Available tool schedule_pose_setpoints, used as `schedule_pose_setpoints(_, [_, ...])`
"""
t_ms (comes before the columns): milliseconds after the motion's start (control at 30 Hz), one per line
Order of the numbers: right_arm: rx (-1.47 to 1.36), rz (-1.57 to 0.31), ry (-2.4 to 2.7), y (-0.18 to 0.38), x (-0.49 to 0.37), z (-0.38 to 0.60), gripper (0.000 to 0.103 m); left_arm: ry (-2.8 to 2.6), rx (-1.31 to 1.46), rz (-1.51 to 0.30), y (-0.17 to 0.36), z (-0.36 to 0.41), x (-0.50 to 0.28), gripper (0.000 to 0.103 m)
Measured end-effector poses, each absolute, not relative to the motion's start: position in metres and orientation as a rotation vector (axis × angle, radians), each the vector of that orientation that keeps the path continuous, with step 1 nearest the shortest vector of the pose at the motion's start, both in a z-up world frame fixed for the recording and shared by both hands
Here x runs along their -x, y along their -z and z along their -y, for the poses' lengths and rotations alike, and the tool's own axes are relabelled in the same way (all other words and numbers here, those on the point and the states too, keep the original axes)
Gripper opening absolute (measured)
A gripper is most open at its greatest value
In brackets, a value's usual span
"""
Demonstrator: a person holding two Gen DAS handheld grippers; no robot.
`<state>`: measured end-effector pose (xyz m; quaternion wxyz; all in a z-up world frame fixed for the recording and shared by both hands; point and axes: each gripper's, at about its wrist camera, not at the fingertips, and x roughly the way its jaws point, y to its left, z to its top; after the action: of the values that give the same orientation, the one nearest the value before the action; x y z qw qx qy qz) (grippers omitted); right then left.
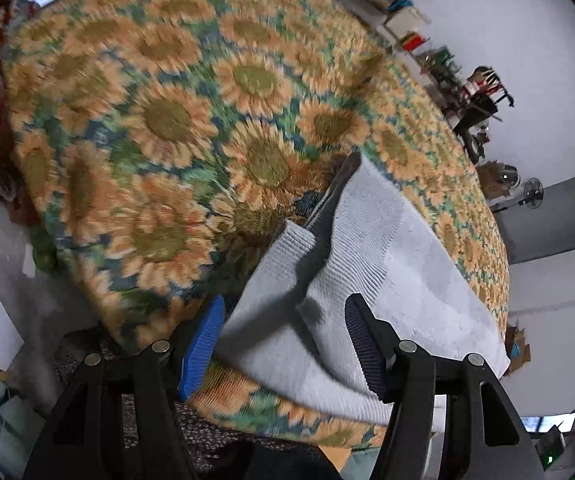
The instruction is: Fold clothes
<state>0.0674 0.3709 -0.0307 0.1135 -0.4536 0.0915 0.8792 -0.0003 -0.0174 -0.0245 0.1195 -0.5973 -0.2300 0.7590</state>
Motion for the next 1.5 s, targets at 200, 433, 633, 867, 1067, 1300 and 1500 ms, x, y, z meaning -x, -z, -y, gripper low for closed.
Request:
schedule_pose_setpoints(200, [1.374, -0.299, -2.627, 0.033, -0.058, -0.354, 0.089, -2.178, 1.779, 0.714, 0.045, 0.017, 0.010, 0.071])
schedule_pose_setpoints(433, [1.469, -0.304, -2.661, 0.047, -0.034, -0.340, 0.089, -2.167, 1.853, 0.654, 0.051, 0.023, 0.016, 0.074])
schedule_pose_setpoints(633, [1.486, -0.353, -2.690, 0.051, -0.023, -0.339, 0.089, -2.057, 1.835, 0.834, 0.058, 0.028, 0.020, 0.055])
schedule_pose_setpoints(867, [1.542, -0.334, -2.718, 0.061, -0.009, -0.330, 0.089, -2.116, 1.756, 0.821, 0.040, 0.030, 0.010, 0.011])
schedule_pose_setpoints(1067, [1.579, -0.090, -2.987, 0.058, 0.000, -0.267, 0.087, -2.096, 1.717, 0.821, 0.027, 0.024, 0.012, 0.009])
schedule_pose_setpoints(1300, [1.655, 0.145, -3.125, 0.073, 0.005, -0.212, 0.089, -2.045, 1.689, 0.782, 0.005, -0.001, 0.022, 0.009])
schedule_pose_setpoints(1500, [1.598, 0.081, -3.208, 0.083, 0.020, -0.200, 0.088, -1.997, 1.680, 0.771, -0.003, -0.012, 0.026, 0.009])
